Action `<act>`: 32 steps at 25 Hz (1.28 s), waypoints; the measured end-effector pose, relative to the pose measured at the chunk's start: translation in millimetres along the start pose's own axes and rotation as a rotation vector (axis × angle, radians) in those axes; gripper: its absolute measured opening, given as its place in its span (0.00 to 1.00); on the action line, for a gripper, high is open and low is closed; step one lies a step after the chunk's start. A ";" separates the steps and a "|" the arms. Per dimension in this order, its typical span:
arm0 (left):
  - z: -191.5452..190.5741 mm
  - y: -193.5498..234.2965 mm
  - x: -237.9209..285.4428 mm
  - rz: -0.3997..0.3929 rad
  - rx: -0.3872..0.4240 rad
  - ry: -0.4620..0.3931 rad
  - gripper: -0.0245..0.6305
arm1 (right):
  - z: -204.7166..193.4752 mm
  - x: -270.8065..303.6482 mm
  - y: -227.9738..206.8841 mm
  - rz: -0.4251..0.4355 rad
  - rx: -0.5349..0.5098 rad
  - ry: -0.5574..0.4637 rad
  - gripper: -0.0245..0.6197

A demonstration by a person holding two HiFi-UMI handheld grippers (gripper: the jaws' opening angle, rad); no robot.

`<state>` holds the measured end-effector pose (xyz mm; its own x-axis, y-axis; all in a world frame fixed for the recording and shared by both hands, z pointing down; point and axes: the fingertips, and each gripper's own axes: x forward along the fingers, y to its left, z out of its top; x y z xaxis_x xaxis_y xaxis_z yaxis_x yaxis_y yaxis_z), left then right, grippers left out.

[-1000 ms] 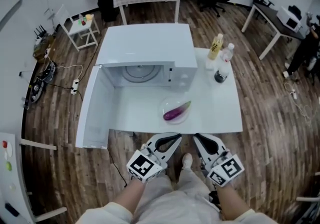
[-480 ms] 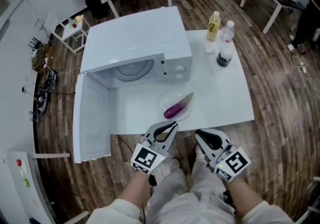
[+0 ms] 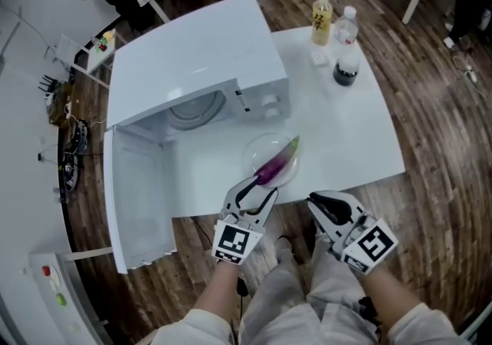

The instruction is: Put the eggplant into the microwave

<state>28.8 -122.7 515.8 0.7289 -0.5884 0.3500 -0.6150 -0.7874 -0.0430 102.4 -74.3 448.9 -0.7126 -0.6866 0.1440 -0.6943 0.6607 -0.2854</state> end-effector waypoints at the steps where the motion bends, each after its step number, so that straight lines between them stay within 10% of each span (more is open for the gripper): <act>1: -4.5 2.6 1.9 0.006 -0.002 0.011 0.30 | -1.4 1.8 -2.5 -0.003 0.000 -0.002 0.10; 32: -69.2 18.2 45.6 -0.086 0.036 0.209 0.37 | -33.6 41.4 -22.4 -0.062 0.016 0.054 0.10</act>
<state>30.0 -151.1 595.7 0.6979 -0.4709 0.5396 -0.5393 -0.8413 -0.0367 85.1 -107.3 493.1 -0.6726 -0.7087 0.2128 -0.7362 0.6117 -0.2895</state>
